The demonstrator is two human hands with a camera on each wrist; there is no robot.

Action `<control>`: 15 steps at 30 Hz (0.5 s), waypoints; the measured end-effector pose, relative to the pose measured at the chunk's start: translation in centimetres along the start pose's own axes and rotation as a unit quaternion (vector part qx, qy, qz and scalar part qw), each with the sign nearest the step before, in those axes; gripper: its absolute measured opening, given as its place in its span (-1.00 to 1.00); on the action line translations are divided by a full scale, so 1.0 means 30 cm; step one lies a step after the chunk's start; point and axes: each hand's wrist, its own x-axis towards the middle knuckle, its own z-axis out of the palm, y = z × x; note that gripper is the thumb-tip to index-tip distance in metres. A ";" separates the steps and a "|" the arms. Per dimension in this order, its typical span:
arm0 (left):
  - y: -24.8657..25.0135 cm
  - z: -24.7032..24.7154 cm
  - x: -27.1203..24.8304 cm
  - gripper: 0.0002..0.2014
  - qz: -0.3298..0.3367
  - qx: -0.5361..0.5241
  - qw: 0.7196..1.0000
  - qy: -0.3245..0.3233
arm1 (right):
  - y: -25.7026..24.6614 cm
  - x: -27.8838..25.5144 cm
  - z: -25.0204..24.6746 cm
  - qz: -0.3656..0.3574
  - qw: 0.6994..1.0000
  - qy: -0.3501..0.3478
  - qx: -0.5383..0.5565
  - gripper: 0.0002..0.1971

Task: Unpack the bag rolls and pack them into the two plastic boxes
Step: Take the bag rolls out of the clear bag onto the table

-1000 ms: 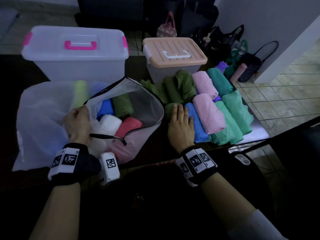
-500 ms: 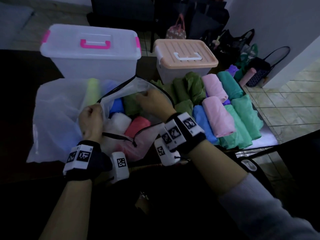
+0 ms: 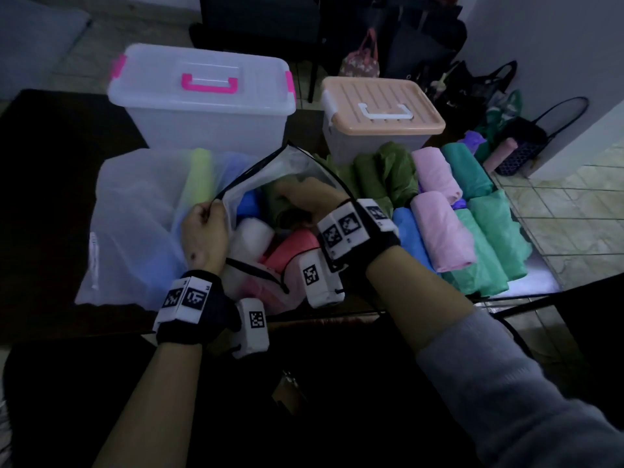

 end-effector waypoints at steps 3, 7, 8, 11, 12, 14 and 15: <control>0.000 -0.001 0.000 -0.74 0.005 0.017 1.000 0.001 | 0.033 -0.018 -0.047 0.039 0.998 0.004 0.046 -0.55; 0.006 -0.001 -0.004 -0.75 0.007 0.029 1.000 0.001 | 0.106 -0.083 -0.123 0.071 0.989 -0.026 0.125 -0.66; 0.005 -0.004 -0.001 -0.75 0.007 0.031 0.999 0.002 | 0.130 -0.098 -0.142 0.068 0.989 -0.027 0.129 -0.73; 0.011 -0.001 -0.004 -0.75 0.003 0.026 1.000 0.001 | 0.204 -0.145 -0.206 0.041 0.988 0.006 0.150 -0.69; 0.015 -0.001 -0.006 -0.76 -0.001 0.023 1.000 0.002 | 0.225 -0.158 -0.225 0.030 0.989 0.031 0.142 -0.61; 0.017 0.001 -0.007 -0.78 -0.006 0.024 1.000 0.007 | 0.261 -0.182 -0.260 0.013 0.990 0.095 0.102 -0.39; 0.016 0.002 -0.005 -0.78 -0.008 0.024 1.000 0.010 | 0.277 -0.193 -0.280 0.002 0.989 0.125 0.081 -0.33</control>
